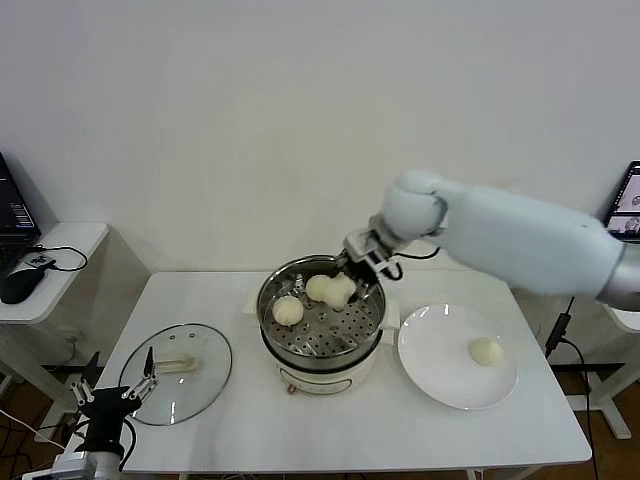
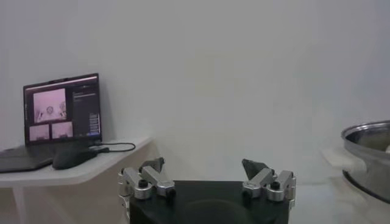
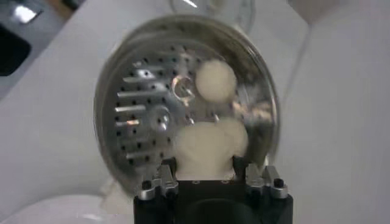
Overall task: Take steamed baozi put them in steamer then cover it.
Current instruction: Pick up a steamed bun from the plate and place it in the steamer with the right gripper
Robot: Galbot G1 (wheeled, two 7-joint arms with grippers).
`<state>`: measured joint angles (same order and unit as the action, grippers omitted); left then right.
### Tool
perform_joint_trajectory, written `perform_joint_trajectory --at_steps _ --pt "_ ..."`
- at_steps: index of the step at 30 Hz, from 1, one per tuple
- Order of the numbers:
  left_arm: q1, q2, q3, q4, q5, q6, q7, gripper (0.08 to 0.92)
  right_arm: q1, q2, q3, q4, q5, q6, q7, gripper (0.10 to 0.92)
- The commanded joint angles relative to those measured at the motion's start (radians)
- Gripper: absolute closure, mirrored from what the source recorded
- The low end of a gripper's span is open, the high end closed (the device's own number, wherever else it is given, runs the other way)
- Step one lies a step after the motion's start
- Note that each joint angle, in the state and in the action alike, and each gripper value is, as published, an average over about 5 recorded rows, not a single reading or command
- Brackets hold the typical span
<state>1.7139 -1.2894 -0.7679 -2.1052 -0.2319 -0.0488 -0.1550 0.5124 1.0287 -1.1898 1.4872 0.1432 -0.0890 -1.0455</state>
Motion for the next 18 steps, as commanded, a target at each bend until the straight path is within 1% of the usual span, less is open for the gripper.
perform_joint_trajectory --at_steps 1,8,18 --pt "0.000 -0.001 0.000 0.008 0.001 -0.009 0.000 0.177 -0.024 0.102 -0.087 -0.011 -0.133 0.219 0.023 0.440" --pt "-0.002 -0.001 0.003 0.013 -0.001 -0.013 -0.001 0.177 -0.031 0.113 -0.096 -0.045 -0.215 0.277 0.020 0.440" --pt "-0.006 0.000 0.006 0.018 -0.001 -0.015 -0.002 0.177 -0.033 0.110 -0.104 -0.040 -0.174 0.275 0.008 0.433"
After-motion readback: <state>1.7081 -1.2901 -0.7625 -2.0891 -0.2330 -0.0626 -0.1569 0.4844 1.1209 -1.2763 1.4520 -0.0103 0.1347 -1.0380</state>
